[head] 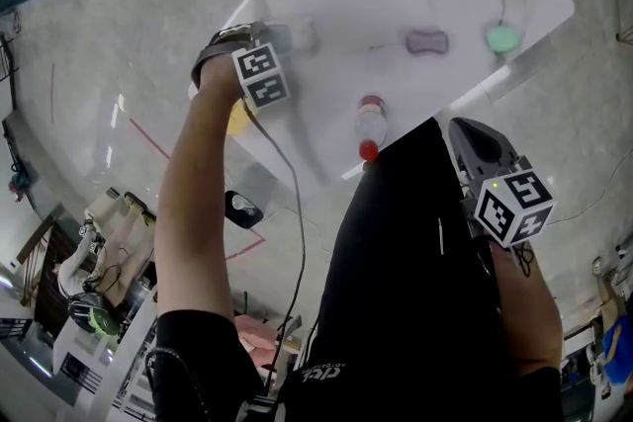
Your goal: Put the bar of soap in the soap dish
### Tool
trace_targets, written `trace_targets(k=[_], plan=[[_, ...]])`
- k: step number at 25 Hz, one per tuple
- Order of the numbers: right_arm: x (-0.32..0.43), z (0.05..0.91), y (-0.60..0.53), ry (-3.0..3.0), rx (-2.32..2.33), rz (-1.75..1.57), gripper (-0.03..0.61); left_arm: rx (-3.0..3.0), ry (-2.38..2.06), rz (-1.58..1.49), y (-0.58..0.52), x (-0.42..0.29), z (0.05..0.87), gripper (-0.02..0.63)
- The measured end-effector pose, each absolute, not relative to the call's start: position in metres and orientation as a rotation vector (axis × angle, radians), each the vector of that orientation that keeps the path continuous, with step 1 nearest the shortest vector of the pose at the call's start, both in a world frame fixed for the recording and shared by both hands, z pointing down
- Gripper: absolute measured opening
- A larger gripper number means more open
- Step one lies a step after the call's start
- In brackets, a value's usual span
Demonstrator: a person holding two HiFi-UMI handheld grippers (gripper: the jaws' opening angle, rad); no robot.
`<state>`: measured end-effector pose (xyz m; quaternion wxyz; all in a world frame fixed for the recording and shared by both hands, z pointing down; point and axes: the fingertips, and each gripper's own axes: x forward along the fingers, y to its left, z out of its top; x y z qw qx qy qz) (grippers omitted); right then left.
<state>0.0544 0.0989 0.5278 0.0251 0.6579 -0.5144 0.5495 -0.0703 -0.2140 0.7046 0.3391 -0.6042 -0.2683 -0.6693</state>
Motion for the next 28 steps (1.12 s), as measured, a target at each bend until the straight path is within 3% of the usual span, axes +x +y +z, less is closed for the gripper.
trace_targets(k=[12,18,22,24,28], plan=[[0.048,0.522,0.121,-1.593,2.074,1.664,0.014,-1.591,-0.549,-1.737,-0.217,-0.074,0.688,0.213],[0.039,0.509,0.120,-1.653,2.059,1.620,0.014,-1.902,-0.303,-1.753,-0.206,-0.066,0.655,0.212],[0.033,0.495,0.116,-1.694,2.038,1.581,0.014,-2.149,-0.182,-1.741,-0.186,-0.067,0.625,0.118],[0.032,0.487,0.112,-1.714,2.023,1.546,0.014,-2.212,-0.163,-1.722,-0.176,-0.072,0.613,0.011],[0.027,0.471,0.103,-1.750,2.017,1.497,0.014,-2.323,-0.134,-1.739,-0.157,-0.087,0.598,0.011]])
